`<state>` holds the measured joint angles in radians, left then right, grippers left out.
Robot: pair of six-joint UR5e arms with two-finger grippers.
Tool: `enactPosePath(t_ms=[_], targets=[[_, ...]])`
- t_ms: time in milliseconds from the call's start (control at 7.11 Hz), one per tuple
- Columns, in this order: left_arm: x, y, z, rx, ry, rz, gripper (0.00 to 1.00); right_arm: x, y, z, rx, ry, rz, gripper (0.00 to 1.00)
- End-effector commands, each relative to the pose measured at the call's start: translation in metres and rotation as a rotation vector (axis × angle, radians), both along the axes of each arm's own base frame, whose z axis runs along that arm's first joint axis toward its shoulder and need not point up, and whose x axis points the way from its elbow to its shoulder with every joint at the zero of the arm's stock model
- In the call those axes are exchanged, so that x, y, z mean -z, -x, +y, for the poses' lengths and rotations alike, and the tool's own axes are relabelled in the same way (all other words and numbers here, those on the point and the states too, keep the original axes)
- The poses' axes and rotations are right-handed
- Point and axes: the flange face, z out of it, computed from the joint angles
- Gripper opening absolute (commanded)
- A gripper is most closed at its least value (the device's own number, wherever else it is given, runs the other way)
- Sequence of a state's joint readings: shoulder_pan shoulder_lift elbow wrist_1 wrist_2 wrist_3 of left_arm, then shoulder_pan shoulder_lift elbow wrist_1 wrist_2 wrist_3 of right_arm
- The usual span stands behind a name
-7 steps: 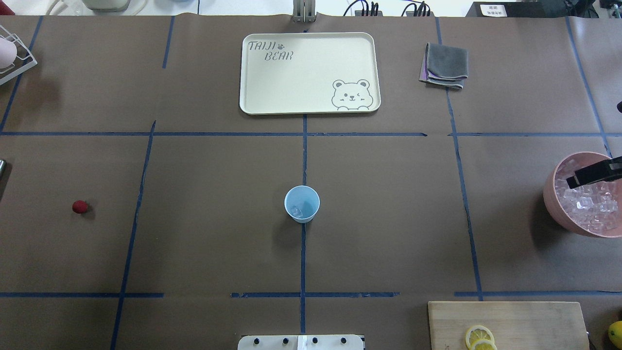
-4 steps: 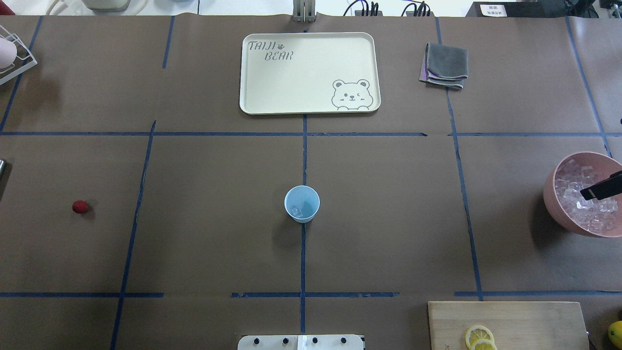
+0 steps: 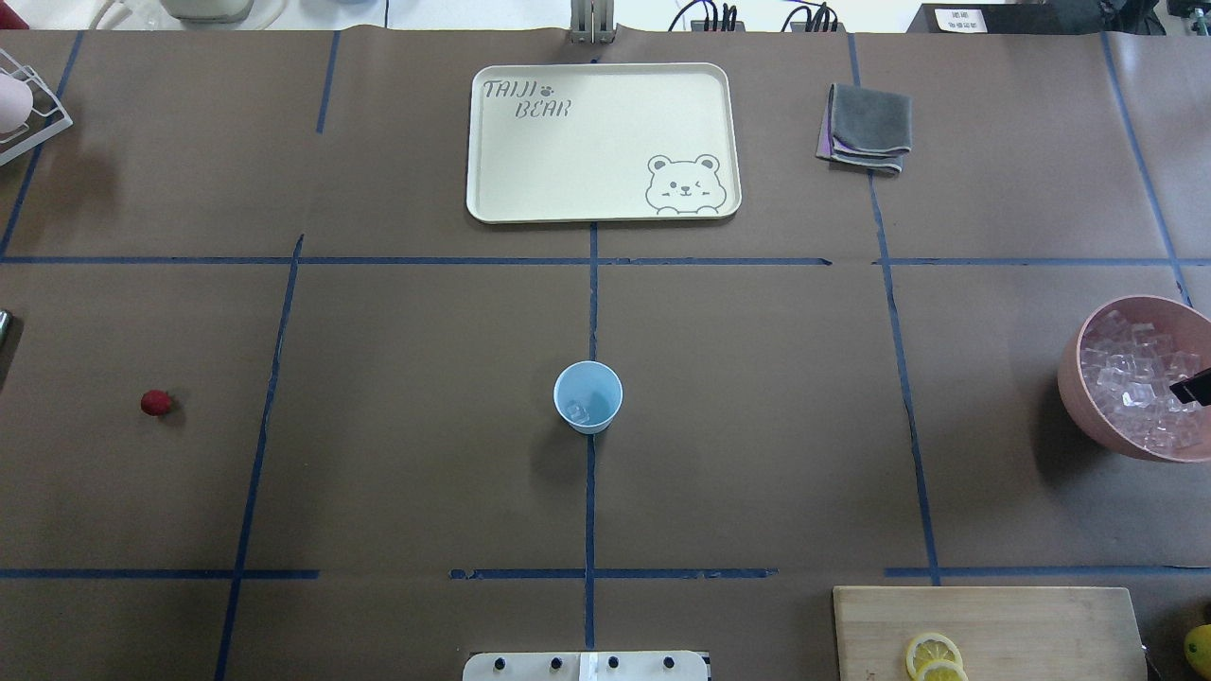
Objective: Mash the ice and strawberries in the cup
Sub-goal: 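Lower the right gripper into the bowl and grasp another ice cube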
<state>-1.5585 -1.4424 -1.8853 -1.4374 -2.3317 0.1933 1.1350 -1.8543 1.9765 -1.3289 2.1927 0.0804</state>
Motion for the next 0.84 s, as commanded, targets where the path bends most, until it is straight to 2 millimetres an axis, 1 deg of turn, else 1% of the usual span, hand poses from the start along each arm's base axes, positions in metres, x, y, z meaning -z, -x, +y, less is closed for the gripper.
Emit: enactPosePath(t_ms=[0,141,281,422,562,703], targets=[[0.000,0.000,0.000,0.000,0.001,0.000,1.00,-0.022,0.000,-0.004,0.083,-0.057,0.049,0.96],[0.000,0.000,0.000,0.000,0.001,0.000,1.00,-0.020,0.004,-0.005,0.091,-0.063,0.050,0.95],[0.000,0.000,0.000,0.000,0.001,0.000,1.00,-0.020,0.017,-0.003,0.123,-0.066,0.049,0.95],[0.000,0.000,0.000,0.000,0.001,0.000,1.00,-0.018,0.031,-0.004,0.149,-0.089,0.076,0.94],[-0.001,0.000,0.000,0.000,0.002,0.000,1.00,-0.024,0.037,-0.001,0.170,-0.086,0.086,0.93],[-0.001,0.000,0.000,0.000,0.002,0.000,1.00,-0.033,0.036,-0.001,0.208,-0.099,0.094,0.93]])
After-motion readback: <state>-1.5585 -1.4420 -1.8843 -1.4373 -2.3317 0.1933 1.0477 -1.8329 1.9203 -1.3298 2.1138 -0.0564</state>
